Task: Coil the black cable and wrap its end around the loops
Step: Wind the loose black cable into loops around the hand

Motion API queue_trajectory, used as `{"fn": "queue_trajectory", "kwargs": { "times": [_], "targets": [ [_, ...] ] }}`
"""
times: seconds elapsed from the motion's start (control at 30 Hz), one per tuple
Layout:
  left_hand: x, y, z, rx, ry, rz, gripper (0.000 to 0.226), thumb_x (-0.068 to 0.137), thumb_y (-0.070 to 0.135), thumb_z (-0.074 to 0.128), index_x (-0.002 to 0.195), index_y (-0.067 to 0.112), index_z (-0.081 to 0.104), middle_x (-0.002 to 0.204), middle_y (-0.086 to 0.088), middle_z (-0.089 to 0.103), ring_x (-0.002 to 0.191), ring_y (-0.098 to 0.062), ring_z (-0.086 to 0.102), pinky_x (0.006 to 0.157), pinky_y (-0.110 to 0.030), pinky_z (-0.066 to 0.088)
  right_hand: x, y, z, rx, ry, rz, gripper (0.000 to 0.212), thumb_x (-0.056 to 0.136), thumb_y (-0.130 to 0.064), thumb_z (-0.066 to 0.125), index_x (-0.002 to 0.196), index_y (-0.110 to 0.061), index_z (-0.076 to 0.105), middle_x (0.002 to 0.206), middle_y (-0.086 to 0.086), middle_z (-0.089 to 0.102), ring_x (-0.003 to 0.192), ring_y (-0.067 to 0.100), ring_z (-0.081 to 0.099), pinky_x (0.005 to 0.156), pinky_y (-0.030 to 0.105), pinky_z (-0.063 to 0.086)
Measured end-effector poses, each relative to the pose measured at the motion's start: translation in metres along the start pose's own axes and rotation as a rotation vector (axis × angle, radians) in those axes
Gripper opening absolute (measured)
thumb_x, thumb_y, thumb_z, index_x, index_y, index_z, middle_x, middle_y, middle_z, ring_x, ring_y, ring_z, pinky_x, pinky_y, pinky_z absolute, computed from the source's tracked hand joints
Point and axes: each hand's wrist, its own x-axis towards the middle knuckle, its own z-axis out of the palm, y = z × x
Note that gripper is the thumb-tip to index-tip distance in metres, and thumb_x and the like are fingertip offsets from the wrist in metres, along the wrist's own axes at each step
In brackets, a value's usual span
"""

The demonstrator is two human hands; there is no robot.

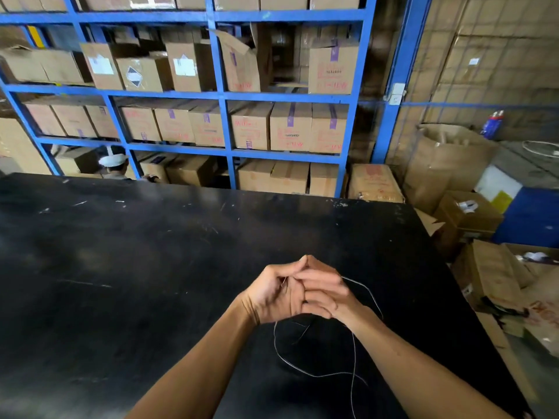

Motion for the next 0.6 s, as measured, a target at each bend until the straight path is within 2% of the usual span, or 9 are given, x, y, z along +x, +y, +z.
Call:
{"fn": "queue_trajectory", "kwargs": {
  "times": [0.03, 0.07, 0.1, 0.13, 0.2, 0.3, 0.4, 0.47, 0.6],
  "targets": [
    [0.001, 0.005, 0.002, -0.016, -0.010, 0.033, 0.061, 0.108, 0.039, 0.024, 0.147, -0.005, 0.040, 0.146, -0.030, 0.048, 0.123, -0.040, 0.056, 0.106, -0.053, 0.042, -0.004, 0.005, 0.006, -0.009, 0.018, -0.006, 0.024, 0.101, -0.020, 0.057, 0.118, -0.009, 0.069, 0.108, -0.001, 0.069, 0.102, 0.014, 0.062, 0.095, 0.032, 0.052],
    [0.001, 0.011, 0.002, -0.037, -0.010, 0.075, 0.060, 0.108, 0.039, 0.025, 0.153, 0.001, 0.033, 0.153, -0.030, 0.039, 0.133, -0.043, 0.047, 0.112, -0.058, 0.034, -0.008, 0.008, 0.012, 0.023, 0.034, 0.004, 0.022, 0.101, -0.014, 0.058, 0.117, -0.007, 0.071, 0.107, -0.004, 0.071, 0.103, 0.011, 0.063, 0.092, 0.022, 0.050],
    [0.001, 0.019, 0.001, -0.051, 0.014, 0.119, 0.059, 0.107, 0.040, 0.029, 0.155, 0.007, 0.030, 0.158, -0.027, 0.032, 0.141, -0.044, 0.037, 0.117, -0.061, 0.025, -0.012, 0.009, 0.018, 0.087, 0.042, 0.044, 0.017, 0.101, -0.013, 0.059, 0.111, -0.009, 0.072, 0.099, -0.008, 0.073, 0.096, 0.005, 0.066, 0.085, 0.016, 0.049],
    [0.001, 0.029, -0.002, -0.052, 0.063, 0.161, 0.058, 0.104, 0.042, 0.034, 0.156, 0.014, 0.032, 0.161, -0.022, 0.028, 0.146, -0.043, 0.029, 0.119, -0.064, 0.018, -0.016, 0.009, 0.023, 0.168, 0.044, 0.092, 0.012, 0.101, -0.015, 0.059, 0.102, -0.014, 0.070, 0.086, -0.011, 0.073, 0.083, -0.001, 0.067, 0.078, 0.018, 0.049],
    [-0.001, 0.046, -0.014, -0.040, 0.205, 0.244, 0.057, 0.099, 0.045, 0.042, 0.153, 0.026, 0.040, 0.163, -0.013, 0.027, 0.149, -0.040, 0.022, 0.117, -0.069, 0.013, -0.023, 0.011, 0.030, 0.298, 0.050, 0.173, 0.017, 0.099, -0.016, 0.060, 0.083, -0.011, 0.062, 0.064, -0.004, 0.064, 0.060, 0.006, 0.060, 0.071, 0.034, 0.048],
    [-0.014, 0.065, -0.043, -0.055, 0.360, 0.346, 0.050, 0.099, 0.047, 0.040, 0.147, 0.036, 0.047, 0.165, -0.007, 0.022, 0.150, -0.040, 0.015, 0.113, -0.075, 0.009, -0.033, 0.015, 0.025, 0.446, 0.065, 0.192, 0.024, 0.095, -0.008, 0.062, 0.071, -0.010, 0.058, 0.054, -0.004, 0.044, 0.047, 0.010, 0.044, 0.065, 0.043, 0.050],
    [-0.027, 0.073, -0.073, 0.006, 0.417, 0.277, 0.047, 0.100, 0.050, 0.036, 0.145, 0.042, 0.048, 0.167, -0.005, 0.015, 0.152, -0.042, 0.004, 0.111, -0.078, -0.001, -0.035, 0.014, -0.001, 0.474, 0.093, 0.158, 0.022, 0.092, -0.008, 0.064, 0.070, -0.012, 0.065, 0.049, -0.006, 0.042, 0.042, 0.008, 0.042, 0.059, 0.041, 0.057],
    [-0.030, 0.073, -0.086, 0.075, 0.423, 0.183, 0.047, 0.098, 0.052, 0.038, 0.144, 0.046, 0.048, 0.168, -0.003, 0.012, 0.152, -0.040, -0.001, 0.111, -0.076, -0.007, -0.031, 0.009, -0.027, 0.450, 0.135, 0.113, 0.016, 0.087, -0.012, 0.069, 0.071, -0.013, 0.070, 0.050, -0.003, 0.044, 0.043, 0.009, 0.044, 0.051, 0.037, 0.056],
    [-0.021, 0.068, -0.082, 0.288, 0.375, -0.091, 0.046, 0.096, 0.052, 0.043, 0.141, 0.049, 0.050, 0.168, 0.005, 0.008, 0.154, -0.028, -0.005, 0.117, -0.065, -0.011, -0.006, -0.012, -0.085, 0.206, 0.207, -0.032, 0.013, 0.084, -0.015, 0.077, 0.072, -0.020, 0.076, 0.060, 0.014, 0.058, 0.049, 0.014, 0.054, 0.040, 0.029, 0.051]
  ]
}}
